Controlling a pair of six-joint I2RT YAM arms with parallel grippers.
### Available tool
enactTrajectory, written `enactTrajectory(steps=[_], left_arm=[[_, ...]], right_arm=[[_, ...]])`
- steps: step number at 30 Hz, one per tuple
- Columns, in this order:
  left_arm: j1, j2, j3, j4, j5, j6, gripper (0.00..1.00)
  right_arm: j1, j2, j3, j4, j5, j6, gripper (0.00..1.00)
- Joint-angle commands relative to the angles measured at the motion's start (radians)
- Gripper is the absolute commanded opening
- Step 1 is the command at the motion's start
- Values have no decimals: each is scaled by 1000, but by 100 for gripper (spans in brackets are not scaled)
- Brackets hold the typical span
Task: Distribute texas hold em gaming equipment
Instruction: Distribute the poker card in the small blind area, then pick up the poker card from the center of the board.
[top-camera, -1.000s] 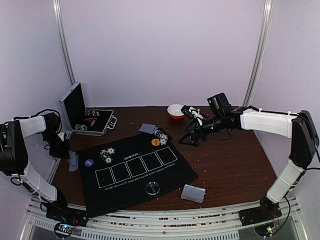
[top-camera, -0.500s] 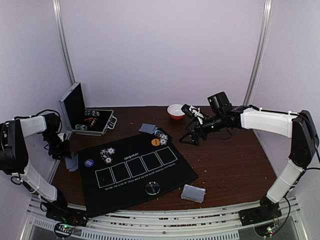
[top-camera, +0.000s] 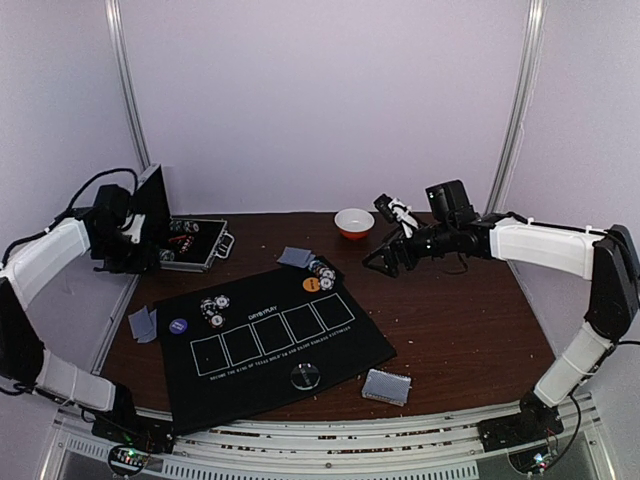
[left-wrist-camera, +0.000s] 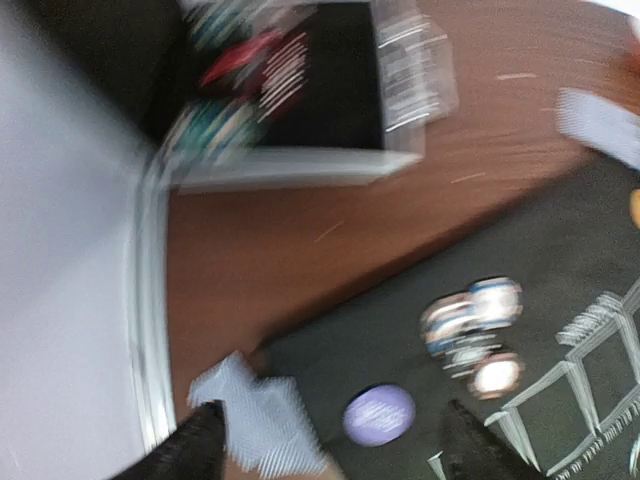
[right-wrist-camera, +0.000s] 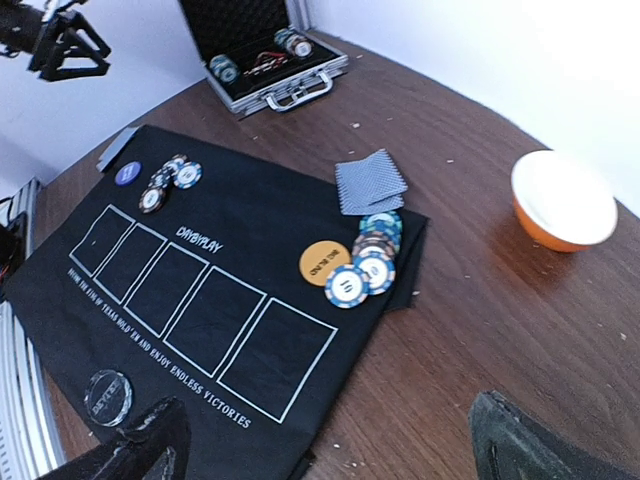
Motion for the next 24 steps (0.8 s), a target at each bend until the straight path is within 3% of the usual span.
enactTrajectory(steps=[1,4,12,16,21,24], left_arm=[[-338,-37,60,165,44,138,85],[-595,16,84,249,43,225,98],[-1090,412,288,367,149,572,98],[-1206,584,402,325,223,716,98],[-1261,723,516,235,312,733,98],[-1281,767,523,247,278,736,98]], right_arm=[[-37,-143,-87,168,180,120,100],[-57,-210,-136,207,254,162,100],[-95,-303,-213,135,350,285,100],[-97,-352,-271,107,363,329,100],[-97,-419,-350,103,353,382,100],[-97,-443,-382,108,341,408,100]])
